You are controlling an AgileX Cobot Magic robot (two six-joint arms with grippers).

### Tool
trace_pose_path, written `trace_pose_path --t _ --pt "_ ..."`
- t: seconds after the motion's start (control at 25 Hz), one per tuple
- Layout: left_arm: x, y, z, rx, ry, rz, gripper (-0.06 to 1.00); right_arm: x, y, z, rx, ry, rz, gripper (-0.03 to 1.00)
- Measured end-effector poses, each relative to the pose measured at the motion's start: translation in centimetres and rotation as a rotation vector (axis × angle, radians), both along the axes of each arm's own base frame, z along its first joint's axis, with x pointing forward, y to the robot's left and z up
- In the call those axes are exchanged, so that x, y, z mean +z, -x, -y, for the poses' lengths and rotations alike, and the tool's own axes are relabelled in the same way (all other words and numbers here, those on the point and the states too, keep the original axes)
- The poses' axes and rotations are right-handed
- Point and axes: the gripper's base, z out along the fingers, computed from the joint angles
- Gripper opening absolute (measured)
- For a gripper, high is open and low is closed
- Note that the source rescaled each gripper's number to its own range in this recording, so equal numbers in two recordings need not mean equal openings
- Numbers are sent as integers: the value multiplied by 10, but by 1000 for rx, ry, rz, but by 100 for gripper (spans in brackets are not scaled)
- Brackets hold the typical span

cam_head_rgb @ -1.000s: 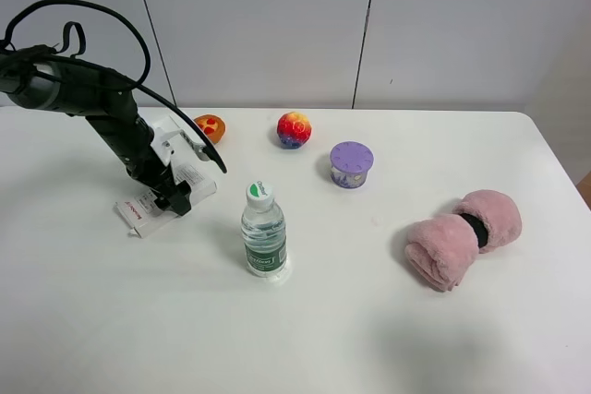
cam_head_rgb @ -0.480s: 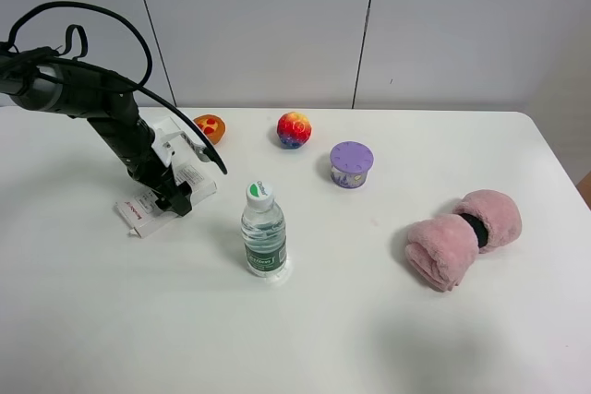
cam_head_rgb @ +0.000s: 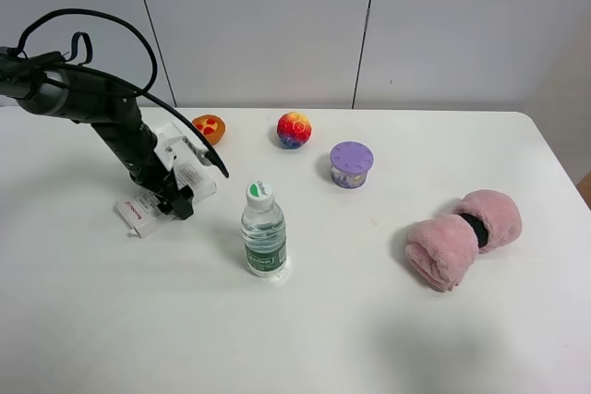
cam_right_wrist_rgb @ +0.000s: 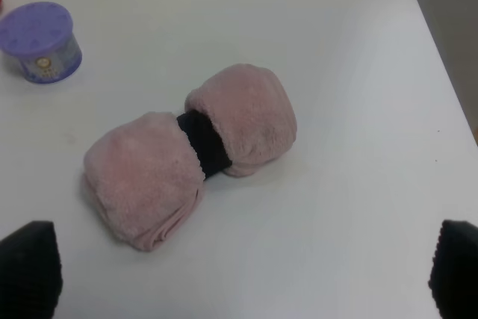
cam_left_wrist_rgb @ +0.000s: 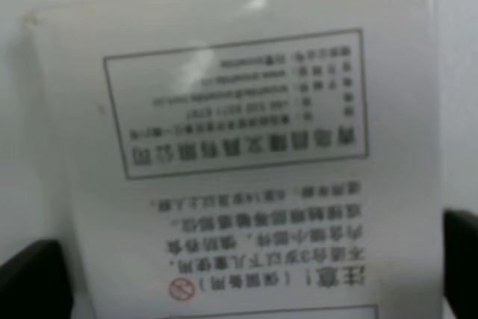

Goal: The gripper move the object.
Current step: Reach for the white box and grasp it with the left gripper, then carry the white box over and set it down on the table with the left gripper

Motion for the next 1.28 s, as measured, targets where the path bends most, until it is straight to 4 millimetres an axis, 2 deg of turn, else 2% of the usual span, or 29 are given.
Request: trace_pose_path --t 0.04,0.08,0.12,0.16,0.2,0.24,0.48,0.6,0.68,0.84,1.0,1.2,1.28 --pt "0 0 0 1 1 1 100 0 0 0 0 0 0 100" --pt "0 0 0 1 1 2 93 0 0 0 0 0 0 100" --pt "0 0 0 1 1 5 78 0 0 0 0 0 0 100" --pt "0 -1 0 1 1 7 58 0 0 0 0 0 0 100" --pt "0 -1 0 2 1 8 20 0 0 0 0 0 0 100" --pt "0 -1 0 2 1 9 0 0 0 0 0 0 0 100" --pt "4 -1 0 0 3 15 1 0 0 0 0 0 0 100" --pt "21 -2 0 -17 -4 33 1 0 0 0 0 0 0 100" --pt "49 -6 0 -21 0 75 1 0 0 0 0 0 0 100" --pt "126 -11 6 -26 11 174 1 0 0 0 0 0 0 100" --pt "188 -8 28 -97 -12 198 1 0 0 0 0 0 0 100" --pt "235 4 74 -296 -43 308 1 0 0 0 0 0 0 100" --pt "243 10 93 -387 -38 352 1 0 0 0 0 0 0 100"
